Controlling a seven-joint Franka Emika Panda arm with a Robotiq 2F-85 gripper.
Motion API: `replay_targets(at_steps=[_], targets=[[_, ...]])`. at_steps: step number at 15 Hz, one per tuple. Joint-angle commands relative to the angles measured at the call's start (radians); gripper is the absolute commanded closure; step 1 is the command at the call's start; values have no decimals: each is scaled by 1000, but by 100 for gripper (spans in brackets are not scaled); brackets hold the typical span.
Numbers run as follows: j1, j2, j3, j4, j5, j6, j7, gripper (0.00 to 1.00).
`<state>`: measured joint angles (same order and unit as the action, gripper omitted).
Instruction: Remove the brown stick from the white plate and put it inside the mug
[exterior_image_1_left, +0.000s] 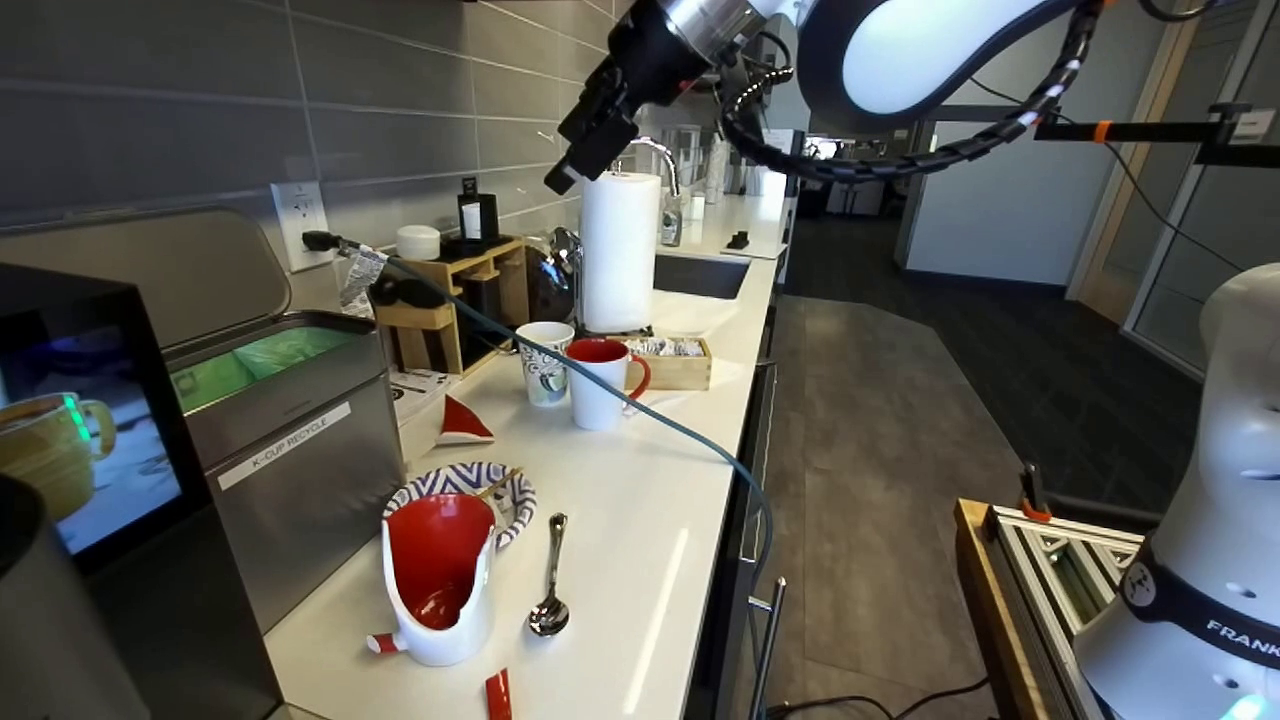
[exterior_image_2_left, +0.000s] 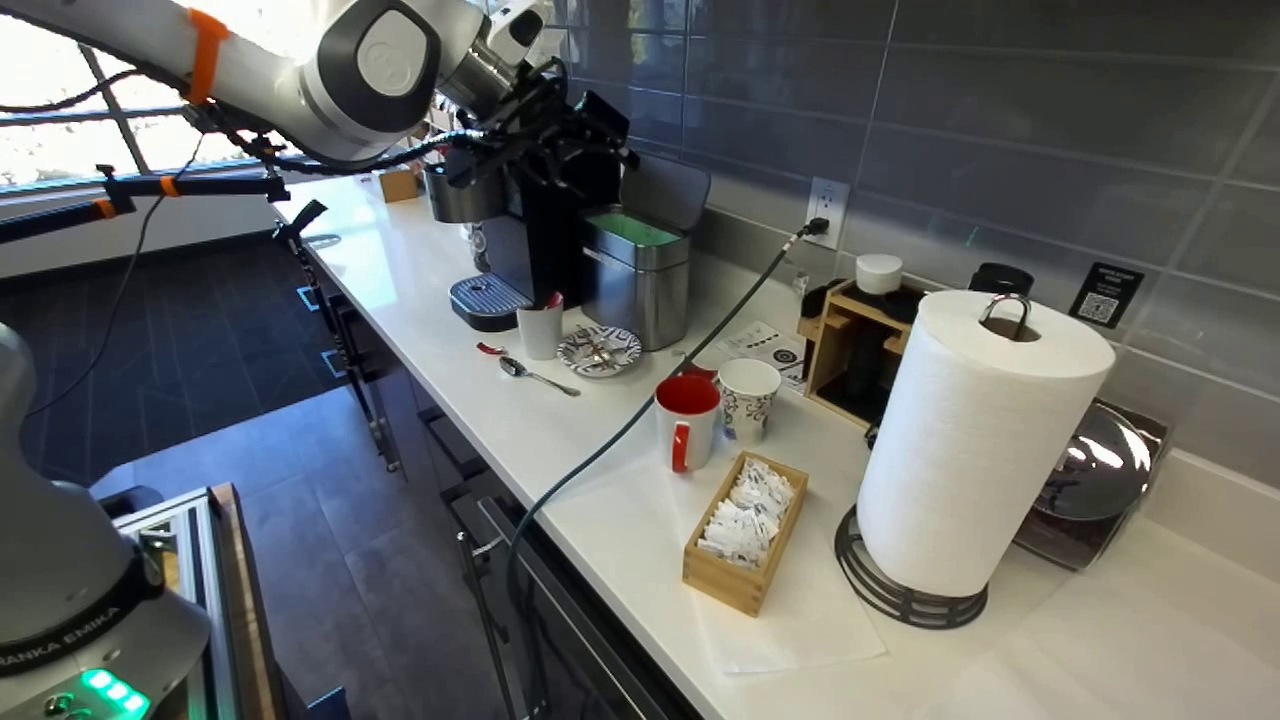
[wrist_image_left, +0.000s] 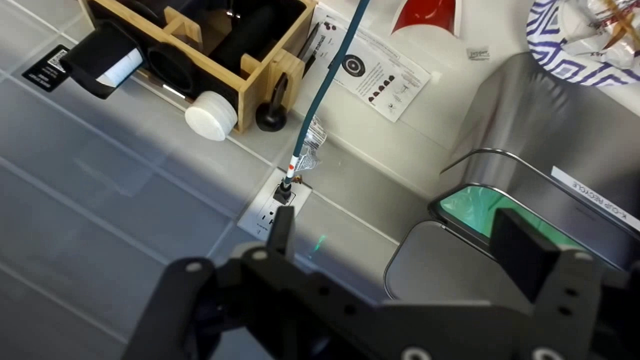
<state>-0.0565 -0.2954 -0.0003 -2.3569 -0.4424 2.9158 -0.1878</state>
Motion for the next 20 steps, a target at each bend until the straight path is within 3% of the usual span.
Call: replay_targets(at_steps=[1,6,7,8,11,16,19,20], targets=[[-1,-1,0,0,0,0,0,0],[-5,-5,0,0,0,0,0,0],[40,3,-18,-9,48,-13,-90,0],[129,21,-64,-22,112,-17,-187,0],[268,61,-128,-40,273,-10,-372,0],[448,133,-237,-1,496,-154,-717,0],[462,177,-269,55,563,-299,-902,0],[372,204,-190,83,579,-351,-955,0]])
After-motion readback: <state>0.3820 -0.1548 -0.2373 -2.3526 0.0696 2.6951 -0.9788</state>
